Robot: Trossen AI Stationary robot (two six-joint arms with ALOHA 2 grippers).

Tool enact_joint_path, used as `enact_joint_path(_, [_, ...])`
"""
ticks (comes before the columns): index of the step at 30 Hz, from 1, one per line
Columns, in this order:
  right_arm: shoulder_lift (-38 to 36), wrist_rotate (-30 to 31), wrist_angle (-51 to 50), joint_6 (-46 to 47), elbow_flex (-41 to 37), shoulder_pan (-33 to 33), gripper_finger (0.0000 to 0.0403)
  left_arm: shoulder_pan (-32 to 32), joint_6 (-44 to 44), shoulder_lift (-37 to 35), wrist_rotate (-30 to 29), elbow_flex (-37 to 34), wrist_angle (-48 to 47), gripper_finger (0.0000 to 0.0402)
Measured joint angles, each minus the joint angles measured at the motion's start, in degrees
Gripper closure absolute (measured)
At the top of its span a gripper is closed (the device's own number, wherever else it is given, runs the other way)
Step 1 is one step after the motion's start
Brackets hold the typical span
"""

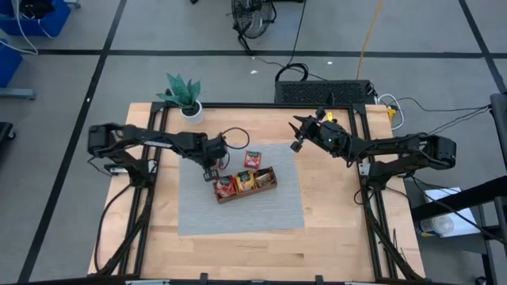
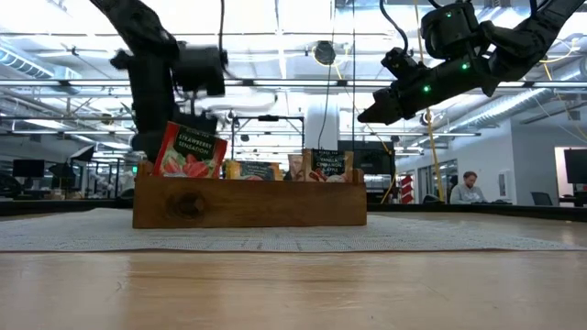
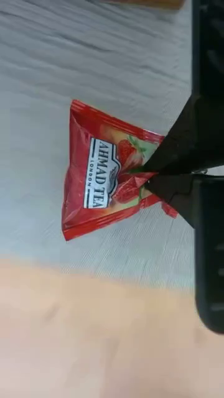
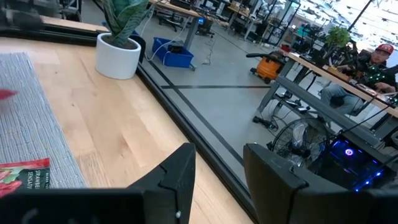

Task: Pick & Place Tea
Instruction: Put the red tea bag into the left compartment of the wood organizer

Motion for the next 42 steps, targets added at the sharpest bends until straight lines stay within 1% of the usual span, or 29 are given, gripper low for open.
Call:
enact_joint_path(2, [0.0,0.0,0.0,0.0,0.0,0.0,0.0279,-0.8,-0.5,-2.8,-3.4,0.2,-0.4,0.0398])
enact_joint_path(7, [0.0,0.0,0.0,0.2,0.0,0.0,0.0279,-3.5,-0.8,-7.8,-9.2,0.2,-2.6,0.0399])
enact_joint_path(9, [0.0,0.0,0.0,0.2,0.0,0.0,0.0279,-6.2,2.2,-8.4,-13.4,0.6,-3.9,0.04])
enact_joint_path(11, [0.0,0.0,0.0,0.2,0.0,0.0,0.0279,-9.6,3.6,-8.3,-18.9,1.6,-7.6,0.04])
enact_joint_path(14, [0.0,0.0,0.0,0.3,0.0,0.0,0.0279,-13.9,1.9,-7.2,-27.5,5.6,-12.0,0.04])
enact_joint_path(18, [0.0,0.0,0.0,0.4,0.0,0.0,0.0279,-19.5,-0.6,-4.9,-34.8,13.2,-19.6,0.04])
enact_joint_path(20, [0.0,0.0,0.0,0.4,0.0,0.0,0.0279,-22.5,1.5,-2.9,-36.7,17.0,-22.7,0.04])
enact_joint_path(21, [0.0,0.0,0.0,0.4,0.0,0.0,0.0279,-23.8,4.0,-1.3,-37.6,18.9,-24.8,0.04])
enact_joint_path(24, [0.0,0.0,-0.2,0.4,0.0,0.0,0.0279,-28.3,15.8,3.9,-39.6,22.9,-33.6,0.0397])
enact_joint_path(26, [0.0,0.0,-0.2,0.3,0.0,0.0,0.0279,-30.7,20.0,7.9,-42.7,24.9,-38.0,0.0389])
enact_joint_path(29, [0.0,0.0,-0.1,0.4,0.0,0.0,0.0279,-32.4,19.3,12.4,-46.7,26.9,-41.1,0.0385])
enact_joint_path(31, [0.0,0.0,-0.2,0.4,0.0,0.0,0.0279,-33.4,20.8,15.1,-47.6,28.1,-41.5,0.0393])
enact_joint_path(34, [0.0,0.0,-0.1,0.4,0.0,0.0,0.0279,-35.3,22.5,18.6,-48.1,30.1,-41.5,0.0396])
enact_joint_path(37, [0.0,0.0,-0.1,0.4,0.0,0.0,0.0279,-37.1,23.5,21.3,-49.1,32.3,-44.2,0.039])
enact_joint_path(39, [0.0,0.0,-0.1,0.4,0.0,0.0,0.0279,-38.4,23.5,22.9,-49.7,34.1,-46.0,0.0394])
enact_joint_path(42, [0.0,0.0,-0.1,0.4,0.0,0.0,0.0279,-40.0,22.3,24.2,-47.8,36.4,-48.3,0.0396])
